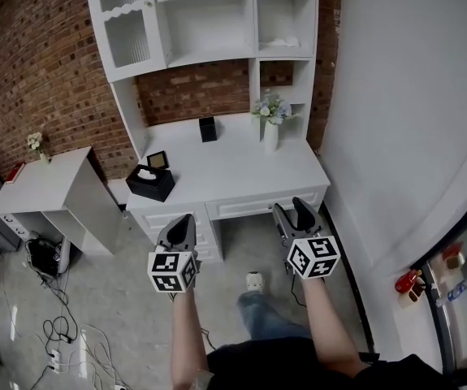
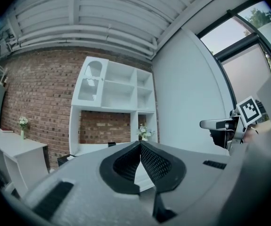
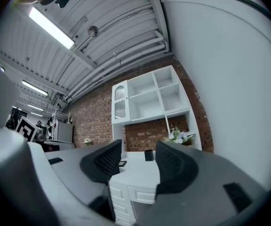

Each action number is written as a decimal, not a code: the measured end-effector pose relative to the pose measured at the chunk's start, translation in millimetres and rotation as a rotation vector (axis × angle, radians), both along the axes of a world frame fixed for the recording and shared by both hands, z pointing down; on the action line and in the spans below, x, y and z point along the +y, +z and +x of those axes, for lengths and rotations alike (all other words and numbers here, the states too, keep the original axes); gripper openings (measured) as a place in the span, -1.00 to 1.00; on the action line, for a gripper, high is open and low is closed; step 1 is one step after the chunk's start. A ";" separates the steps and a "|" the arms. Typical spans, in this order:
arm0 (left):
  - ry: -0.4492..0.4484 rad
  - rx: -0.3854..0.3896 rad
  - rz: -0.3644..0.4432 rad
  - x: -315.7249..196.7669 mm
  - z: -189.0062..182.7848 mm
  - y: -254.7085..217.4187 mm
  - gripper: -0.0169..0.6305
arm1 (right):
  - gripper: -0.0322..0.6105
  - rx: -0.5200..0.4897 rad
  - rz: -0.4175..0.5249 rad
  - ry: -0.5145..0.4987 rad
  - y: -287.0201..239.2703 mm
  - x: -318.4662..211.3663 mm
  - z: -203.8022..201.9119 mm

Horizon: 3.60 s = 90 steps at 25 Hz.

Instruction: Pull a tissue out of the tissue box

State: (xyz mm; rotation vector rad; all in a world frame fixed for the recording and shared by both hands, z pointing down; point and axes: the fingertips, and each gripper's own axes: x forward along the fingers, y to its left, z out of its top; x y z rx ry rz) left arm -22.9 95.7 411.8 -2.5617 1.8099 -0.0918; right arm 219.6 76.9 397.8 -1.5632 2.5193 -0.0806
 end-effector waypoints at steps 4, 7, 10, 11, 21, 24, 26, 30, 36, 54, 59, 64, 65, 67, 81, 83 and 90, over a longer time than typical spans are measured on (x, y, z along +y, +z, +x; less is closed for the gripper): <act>-0.021 -0.044 -0.009 -36.5 -7.1 3.7 -0.92 | -0.26 -0.006 0.000 -0.021 1.7 -44.8 -10.1; -0.043 -0.046 -0.035 -73.4 -14.9 16.9 -0.92 | -0.26 -0.011 -0.027 -0.045 16.3 -88.7 -20.2; -0.066 -0.045 -0.058 -115.8 -24.3 29.3 -0.92 | -0.26 0.001 -0.048 -0.072 28.7 -136.6 -33.1; -0.074 -0.039 -0.066 -129.8 -27.8 32.8 -0.92 | -0.26 0.006 -0.055 -0.083 32.2 -152.5 -38.5; -0.171 -0.034 -0.085 -298.2 -62.9 34.0 -0.92 | -0.26 0.059 -0.113 -0.199 44.4 -333.0 -93.1; -0.184 -0.082 -0.088 -338.8 -70.5 41.7 -0.92 | -0.26 0.069 -0.140 -0.229 54.0 -378.4 -108.8; -0.199 -0.097 -0.093 -356.7 -75.2 45.8 -0.92 | -0.26 0.080 -0.157 -0.256 60.9 -401.0 -121.4; -0.220 -0.074 -0.092 -382.2 -85.7 46.4 -0.92 | -0.26 0.088 -0.173 -0.290 67.9 -432.4 -142.4; -0.270 -0.035 -0.092 -401.3 -107.3 53.2 -0.92 | -0.26 0.103 -0.200 -0.312 77.2 -458.3 -160.3; -0.410 -0.023 -0.143 -397.7 -188.4 61.1 -0.92 | -0.26 0.144 -0.222 -0.490 77.6 -478.4 -268.0; -0.547 -0.013 -0.151 -360.1 -236.6 63.1 -0.92 | -0.26 0.162 -0.221 -0.635 79.6 -457.0 -334.7; -0.636 0.009 -0.167 -329.8 -267.6 71.0 -0.92 | -0.26 0.219 -0.221 -0.769 88.4 -426.8 -390.6; -0.647 0.010 -0.167 -325.4 -271.5 71.8 -0.92 | -0.26 0.232 -0.225 -0.791 90.2 -421.9 -399.1; -0.665 0.018 -0.168 -318.0 -277.7 73.8 -0.92 | -0.26 0.267 -0.225 -0.832 91.9 -415.1 -414.6; -0.733 0.086 -0.178 -295.1 -300.2 96.5 -0.92 | -0.28 0.750 -0.158 -1.114 110.0 -389.9 -511.7; -0.738 0.093 -0.183 -292.7 -301.6 101.3 -0.92 | -0.33 0.827 -0.149 -1.151 120.8 -385.3 -522.7; -0.760 0.115 -0.207 -278.8 -307.0 115.3 -0.92 | -0.47 1.065 -0.163 -1.239 169.7 -372.4 -551.7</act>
